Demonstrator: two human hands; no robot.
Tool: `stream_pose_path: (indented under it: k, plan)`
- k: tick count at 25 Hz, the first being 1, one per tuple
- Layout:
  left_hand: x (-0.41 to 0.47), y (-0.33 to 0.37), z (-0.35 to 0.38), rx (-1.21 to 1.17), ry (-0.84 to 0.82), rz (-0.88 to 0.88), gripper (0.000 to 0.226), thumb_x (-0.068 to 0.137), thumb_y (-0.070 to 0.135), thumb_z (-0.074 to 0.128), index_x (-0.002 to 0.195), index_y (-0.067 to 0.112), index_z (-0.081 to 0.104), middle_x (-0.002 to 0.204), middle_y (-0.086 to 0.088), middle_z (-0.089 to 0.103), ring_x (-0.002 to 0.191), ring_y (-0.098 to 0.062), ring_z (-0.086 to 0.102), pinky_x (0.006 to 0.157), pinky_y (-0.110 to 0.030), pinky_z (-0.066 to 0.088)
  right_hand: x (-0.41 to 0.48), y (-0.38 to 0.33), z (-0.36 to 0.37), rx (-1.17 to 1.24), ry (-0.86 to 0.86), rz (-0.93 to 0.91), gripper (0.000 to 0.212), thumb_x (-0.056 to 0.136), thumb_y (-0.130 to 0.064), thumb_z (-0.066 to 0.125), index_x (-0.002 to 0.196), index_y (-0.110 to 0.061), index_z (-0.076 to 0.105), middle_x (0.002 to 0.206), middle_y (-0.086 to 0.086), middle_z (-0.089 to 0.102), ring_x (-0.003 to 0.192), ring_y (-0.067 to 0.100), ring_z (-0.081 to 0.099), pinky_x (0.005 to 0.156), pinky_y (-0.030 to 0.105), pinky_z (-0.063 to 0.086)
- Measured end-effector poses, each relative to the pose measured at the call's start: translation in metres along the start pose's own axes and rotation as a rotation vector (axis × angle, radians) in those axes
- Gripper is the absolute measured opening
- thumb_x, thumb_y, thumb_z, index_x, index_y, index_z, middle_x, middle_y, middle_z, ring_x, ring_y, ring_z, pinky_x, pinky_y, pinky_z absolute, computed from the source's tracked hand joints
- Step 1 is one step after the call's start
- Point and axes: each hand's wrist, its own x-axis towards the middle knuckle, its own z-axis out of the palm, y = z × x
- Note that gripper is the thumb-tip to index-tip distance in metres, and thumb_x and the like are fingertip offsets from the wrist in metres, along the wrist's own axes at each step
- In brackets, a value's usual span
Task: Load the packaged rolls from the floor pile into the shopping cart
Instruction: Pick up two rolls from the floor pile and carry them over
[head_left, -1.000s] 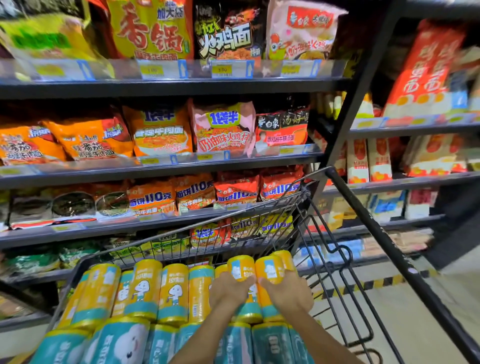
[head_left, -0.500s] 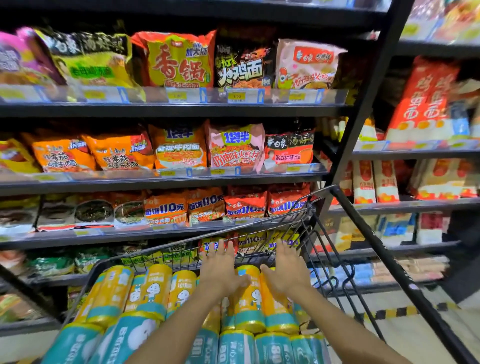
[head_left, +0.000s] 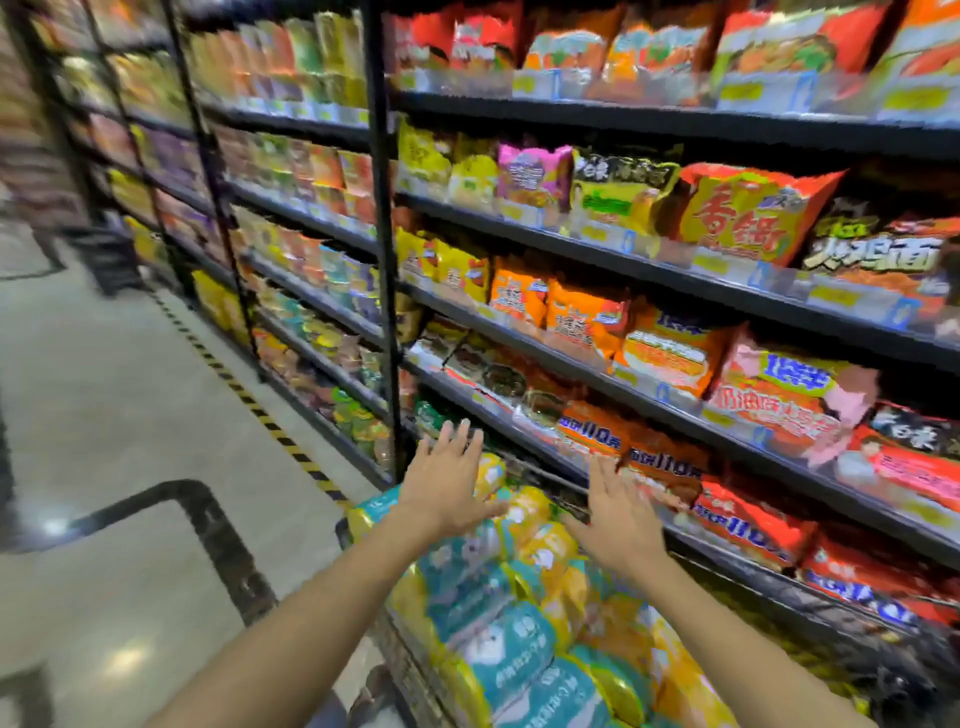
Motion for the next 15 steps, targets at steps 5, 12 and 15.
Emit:
stream_pose_path:
  k: [5, 12, 15]
  plan:
    - [-0.114, -0.108, -0.02, -0.031, 0.044, -0.391, 0.1, 0.083, 0.07, 0.047, 0.152, 0.013, 0.001, 0.16, -0.01, -0.003, 0.147, -0.029, -0.001, 0.118, -0.046, 0.008, 0.002, -0.143, -0.013, 0.03, 0.026, -0.425, 0.084, 0.094, -0.057, 0.04, 0.153, -0.011, 0.001, 0.159, 0.007, 0.012, 0.145, 0.026, 0.016, 0.115, 0.041, 0.021]
    - [-0.319, -0.226, -0.029, -0.04, 0.143, -0.972, 0.101, 0.081, 0.073, 0.045, 0.152, 0.018, -0.001, 0.16, -0.004, -0.003, 0.147, -0.026, 0.0, 0.118, -0.045, 0.008, -0.071, -0.349, -0.018, 0.096, 0.06, -0.888, 0.077, 0.092, -0.055, 0.046, 0.149, -0.012, 0.018, 0.152, 0.008, 0.03, 0.139, 0.026, 0.03, 0.109, 0.037, 0.028]
    - [-0.414, -0.266, -0.023, -0.056, 0.167, -1.14, 0.101, 0.082, 0.071, 0.047, 0.152, 0.017, -0.001, 0.16, -0.006, -0.002, 0.147, -0.027, 0.002, 0.119, -0.044, 0.013, -0.114, -0.435, -0.008, 0.104, 0.041, -1.053, 0.074, 0.091, -0.056, 0.047, 0.146, -0.013, 0.024, 0.146, 0.006, 0.037, 0.132, 0.025, 0.036, 0.107, 0.037, 0.031]
